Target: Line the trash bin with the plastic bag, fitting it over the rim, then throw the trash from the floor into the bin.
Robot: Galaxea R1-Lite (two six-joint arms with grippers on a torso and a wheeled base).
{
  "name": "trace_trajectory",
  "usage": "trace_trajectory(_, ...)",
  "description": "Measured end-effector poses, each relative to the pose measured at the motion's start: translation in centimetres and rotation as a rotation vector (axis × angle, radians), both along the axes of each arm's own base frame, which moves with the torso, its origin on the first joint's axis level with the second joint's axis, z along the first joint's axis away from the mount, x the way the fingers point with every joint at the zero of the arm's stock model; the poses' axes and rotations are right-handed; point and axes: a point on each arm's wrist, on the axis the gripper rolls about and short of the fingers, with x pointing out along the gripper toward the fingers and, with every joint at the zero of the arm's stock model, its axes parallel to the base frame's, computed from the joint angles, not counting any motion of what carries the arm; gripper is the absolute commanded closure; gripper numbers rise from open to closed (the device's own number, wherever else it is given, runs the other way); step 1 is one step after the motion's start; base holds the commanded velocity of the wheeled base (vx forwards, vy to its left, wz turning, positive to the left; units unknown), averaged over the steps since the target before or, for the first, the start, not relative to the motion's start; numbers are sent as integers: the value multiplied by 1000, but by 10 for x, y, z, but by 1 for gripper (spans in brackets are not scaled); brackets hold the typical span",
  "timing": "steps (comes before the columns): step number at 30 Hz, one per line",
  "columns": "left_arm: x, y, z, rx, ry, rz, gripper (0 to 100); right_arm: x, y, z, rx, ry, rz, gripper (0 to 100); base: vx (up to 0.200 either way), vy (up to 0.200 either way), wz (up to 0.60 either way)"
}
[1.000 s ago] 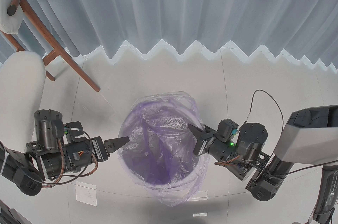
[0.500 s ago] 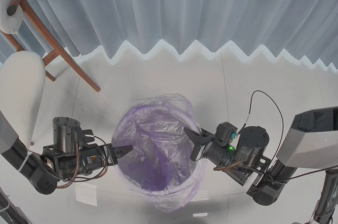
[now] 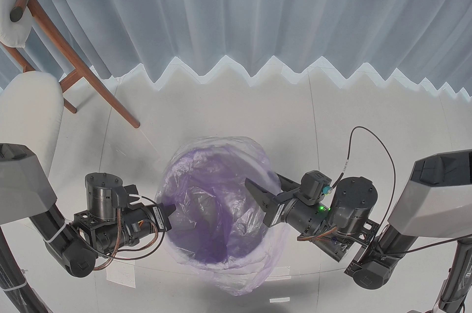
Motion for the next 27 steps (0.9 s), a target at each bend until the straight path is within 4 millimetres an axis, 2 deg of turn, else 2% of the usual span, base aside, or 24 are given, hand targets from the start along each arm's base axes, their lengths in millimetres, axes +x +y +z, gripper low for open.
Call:
trace_trajectory(8, 4, 6, -4, 5, -5, 11, 100, 2, -11, 4, 14, 10, -16, 0, 0, 0, 0)
trace_trajectory(17, 12, 14, 8, -43, -175, 16, 100, 17, -40, 27, 50, -27, -22, 0, 0, 0, 0)
trace_trajectory(21, 10, 18, 10, -65, -223, -5, 100, 23, -50, 35, 92, -12, -24, 0, 0, 0, 0)
trace_trajectory(27, 4, 18, 5, -61, -205, -24, 100, 21, -48, 40, 137, 8, 8, 0, 0, 0, 0)
